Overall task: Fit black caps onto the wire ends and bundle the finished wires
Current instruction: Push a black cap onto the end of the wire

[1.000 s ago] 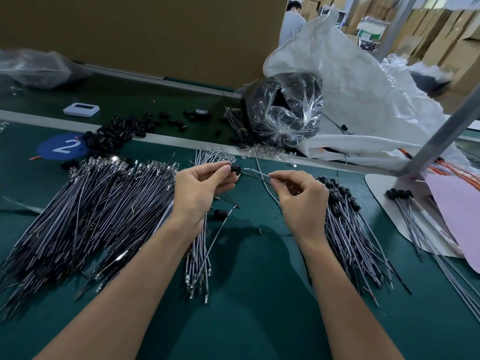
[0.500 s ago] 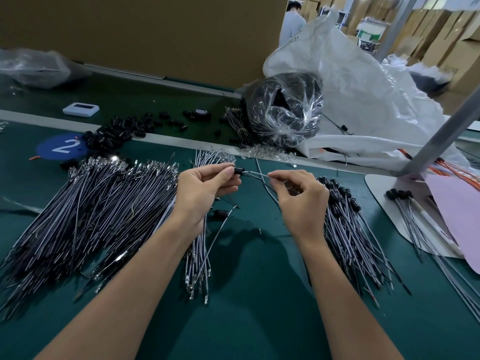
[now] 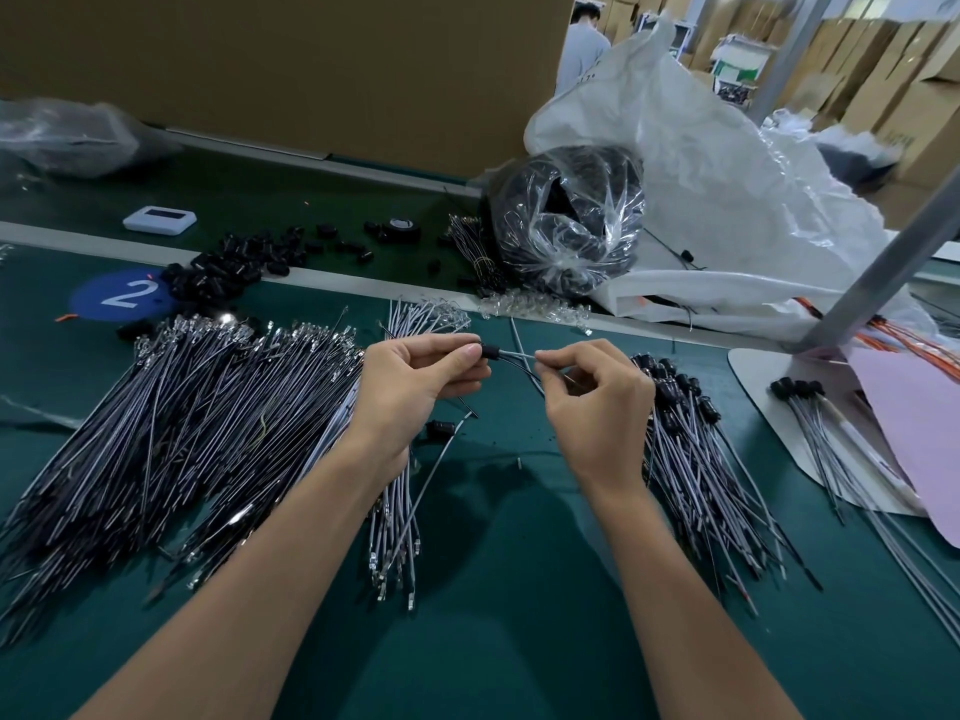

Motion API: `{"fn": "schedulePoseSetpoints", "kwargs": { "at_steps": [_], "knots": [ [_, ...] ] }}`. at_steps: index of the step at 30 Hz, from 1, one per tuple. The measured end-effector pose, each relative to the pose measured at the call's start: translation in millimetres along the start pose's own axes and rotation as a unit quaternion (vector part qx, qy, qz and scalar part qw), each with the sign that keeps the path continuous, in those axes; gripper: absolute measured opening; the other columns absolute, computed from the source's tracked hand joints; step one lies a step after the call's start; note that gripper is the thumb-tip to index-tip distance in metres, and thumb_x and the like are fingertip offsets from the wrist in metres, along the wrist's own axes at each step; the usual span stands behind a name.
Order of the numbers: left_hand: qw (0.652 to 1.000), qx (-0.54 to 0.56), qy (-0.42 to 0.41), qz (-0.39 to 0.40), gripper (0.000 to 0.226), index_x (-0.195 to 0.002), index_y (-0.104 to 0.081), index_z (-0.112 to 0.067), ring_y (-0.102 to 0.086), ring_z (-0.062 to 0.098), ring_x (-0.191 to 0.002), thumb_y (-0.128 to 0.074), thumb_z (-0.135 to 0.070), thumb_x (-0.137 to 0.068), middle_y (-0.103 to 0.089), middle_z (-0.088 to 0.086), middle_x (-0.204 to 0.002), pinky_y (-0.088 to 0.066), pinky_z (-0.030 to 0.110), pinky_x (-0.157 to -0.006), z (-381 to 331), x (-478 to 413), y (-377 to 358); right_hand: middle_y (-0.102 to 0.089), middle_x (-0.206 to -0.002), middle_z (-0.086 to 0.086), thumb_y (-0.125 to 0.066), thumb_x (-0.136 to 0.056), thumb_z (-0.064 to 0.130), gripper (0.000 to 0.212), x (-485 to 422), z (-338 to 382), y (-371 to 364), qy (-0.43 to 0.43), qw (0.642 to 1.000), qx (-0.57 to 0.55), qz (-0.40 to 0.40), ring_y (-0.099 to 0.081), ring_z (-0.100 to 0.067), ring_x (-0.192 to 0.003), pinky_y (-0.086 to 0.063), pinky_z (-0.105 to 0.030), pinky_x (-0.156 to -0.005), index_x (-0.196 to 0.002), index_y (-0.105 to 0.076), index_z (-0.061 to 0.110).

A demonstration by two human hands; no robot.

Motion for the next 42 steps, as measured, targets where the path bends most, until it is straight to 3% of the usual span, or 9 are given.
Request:
{"fn": "schedulePoseSetpoints", "kwargs": {
  "at_steps": [5, 10, 15, 19, 27, 33, 36, 40, 42],
  "knots": [
    [1.000, -0.013, -0.005, -0.005, 0.010, -0.091, -0.073, -0.005, -0.074, 0.023, -0.077, -0.072, -0.002, -0.082, -0.076, 0.012, -0.081, -0.059, 0.024, -0.064, 2, 0, -2, -0.061, -0.072, 0.004, -0.076, -0.077, 0.002, 0.010, 1, 0, -3, -0.004, 1.000, -0.015, 0.014, -0.049, -0.006, -0.057, -0.037, -0.008, -0.060, -0.074, -0.071, 0.009],
    [1.000, -0.024, -0.010, 0.005, 0.010, -0.090, -0.074, -0.006, -0.074, 0.024, -0.077, -0.072, -0.001, -0.081, -0.075, 0.013, -0.080, -0.058, 0.023, -0.063, 3, 0, -3, -0.063, -0.074, 0.002, -0.077, -0.079, 0.006, 0.005, 2, 1, -7, 0.002, 0.999, -0.027, 0.046, -0.051, 0.003, -0.061, -0.037, -0.005, -0.063, -0.080, -0.074, 0.010],
    [0.999, -0.028, -0.011, 0.023, 0.013, -0.090, -0.074, -0.006, -0.074, 0.022, -0.076, -0.073, 0.002, -0.080, -0.076, 0.012, -0.081, -0.058, 0.023, -0.064, 4, 0, -6, -0.063, -0.074, 0.003, -0.075, -0.082, 0.009, 0.004, 2, 0, -9, -0.002, 0.998, -0.032, 0.050, -0.049, 0.001, -0.061, -0.040, -0.014, -0.062, -0.079, -0.072, 0.011],
    [0.999, -0.032, -0.013, 0.028, 0.015, -0.091, -0.074, -0.005, -0.074, 0.021, -0.075, -0.074, 0.002, -0.078, -0.076, 0.012, -0.082, -0.057, 0.023, -0.064, 4, 0, -6, -0.065, -0.072, 0.003, -0.077, -0.078, 0.005, 0.005, 2, 1, -10, -0.004, 0.998, -0.040, 0.055, -0.051, 0.002, -0.060, -0.039, -0.007, -0.063, -0.078, -0.074, 0.009],
    [0.997, -0.048, 0.010, 0.052, 0.013, -0.090, -0.073, -0.002, -0.074, 0.023, -0.073, -0.075, 0.000, -0.077, -0.075, 0.017, -0.082, -0.059, 0.025, -0.064, 5, 1, -7, -0.072, -0.074, -0.001, -0.082, -0.073, 0.007, 0.011, 1, 1, -12, -0.005, 0.993, -0.077, 0.087, -0.063, -0.012, -0.065, -0.048, -0.017, -0.066, -0.083, -0.077, 0.008],
    [0.996, -0.071, -0.006, 0.057, 0.006, -0.087, -0.075, -0.006, -0.074, 0.020, -0.072, -0.070, -0.003, -0.084, -0.075, 0.013, -0.078, -0.060, 0.026, -0.065, 3, 2, -9, -0.064, -0.072, 0.005, -0.082, -0.073, 0.006, 0.016, 1, 6, -13, 0.030, 0.994, -0.052, 0.096, -0.052, -0.002, -0.059, -0.039, -0.005, -0.065, -0.089, -0.079, 0.010],
    [0.996, -0.085, -0.037, 0.017, 0.006, -0.084, -0.075, -0.010, -0.074, 0.018, -0.069, -0.071, -0.006, -0.084, -0.076, 0.007, -0.075, -0.059, 0.025, -0.061, -2, 4, -9, -0.059, -0.079, 0.003, -0.084, -0.073, 0.014, 0.014, 2, 5, -13, 0.024, 0.994, -0.035, 0.096, -0.048, 0.002, -0.063, -0.036, -0.006, -0.063, -0.086, -0.079, 0.012],
    [0.991, -0.015, -0.058, -0.120, 0.004, -0.087, -0.072, -0.007, -0.073, 0.018, -0.069, -0.069, -0.006, -0.086, -0.075, 0.005, -0.074, -0.058, 0.023, -0.059, -13, 0, 13, -0.057, -0.107, 0.004, -0.084, -0.074, 0.015, 0.013, 2, -6, -10, -0.028, 0.994, -0.003, 0.104, -0.054, -0.008, -0.083, -0.043, -0.022, -0.073, -0.078, -0.073, 0.009],
    [0.980, 0.025, -0.064, -0.189, 0.004, -0.088, -0.071, -0.007, -0.073, 0.018, -0.068, -0.067, -0.007, -0.087, -0.075, 0.005, -0.073, -0.057, 0.022, -0.060, -18, -1, 27, -0.055, -0.111, 0.007, -0.083, -0.074, 0.014, 0.013, -1, -11, -8, -0.068, 0.993, -0.027, 0.097, -0.057, -0.011, -0.092, -0.048, -0.027, -0.076, -0.076, -0.070, 0.012]
  ]
}}
Point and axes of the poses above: each hand's wrist, its own x-axis away from the middle knuckle, its own y-axis out of the back of the hand, z = x × y, the point moved 5 cm from there along -x, towards the middle knuckle
